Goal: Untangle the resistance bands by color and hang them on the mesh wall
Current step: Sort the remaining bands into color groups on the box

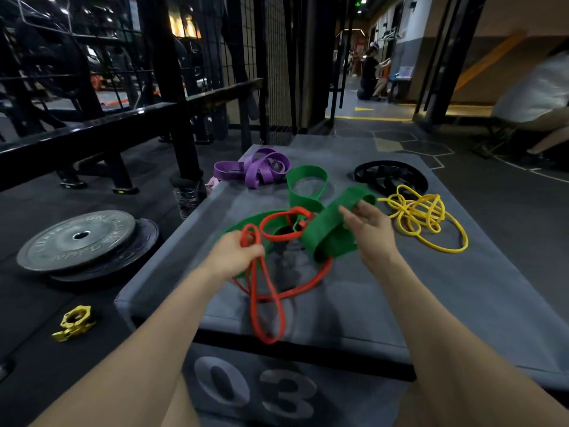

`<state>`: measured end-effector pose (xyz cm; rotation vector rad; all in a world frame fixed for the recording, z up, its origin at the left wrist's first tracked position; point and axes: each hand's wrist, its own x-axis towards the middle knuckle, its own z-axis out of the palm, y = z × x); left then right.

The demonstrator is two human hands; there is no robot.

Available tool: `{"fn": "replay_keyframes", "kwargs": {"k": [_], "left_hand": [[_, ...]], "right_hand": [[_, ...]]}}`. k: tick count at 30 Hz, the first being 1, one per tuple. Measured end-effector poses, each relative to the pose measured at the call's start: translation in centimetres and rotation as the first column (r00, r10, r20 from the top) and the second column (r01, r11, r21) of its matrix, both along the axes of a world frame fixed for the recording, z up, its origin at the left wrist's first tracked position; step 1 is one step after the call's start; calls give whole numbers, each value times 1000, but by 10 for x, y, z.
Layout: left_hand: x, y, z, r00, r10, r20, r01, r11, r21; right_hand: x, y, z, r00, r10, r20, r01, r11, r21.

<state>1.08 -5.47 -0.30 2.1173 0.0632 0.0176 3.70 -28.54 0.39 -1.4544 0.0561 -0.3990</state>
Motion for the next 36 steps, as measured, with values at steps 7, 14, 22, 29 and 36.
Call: {"fn": "replay_keyframes", "kwargs": {"k": [7,14,22,29,36], "left_hand": [[-22,-29,4,895,-445,-24,404,788,465],[-21,-32,5,987,-129,97,32,748,663],[-6,-41,2,991,-4,134,-66,856,512],[-16,-39,-12,968,-210,-136,223,472,853],[-26,-50,-22,931,-327,-165,294,399,869]], "right_hand": [[-7,14,1,981,169,-96,-194,854,-483],[-7,-10,-10,998,-34,-52,-33,432,-902],[-11,-9,-9,998,28,-55,-62,480,-875],[-13,-12,-16,979,115,-171,-202,376,-904],[-17,-17,-19,980,74,-184,-198,293,-935]]}}
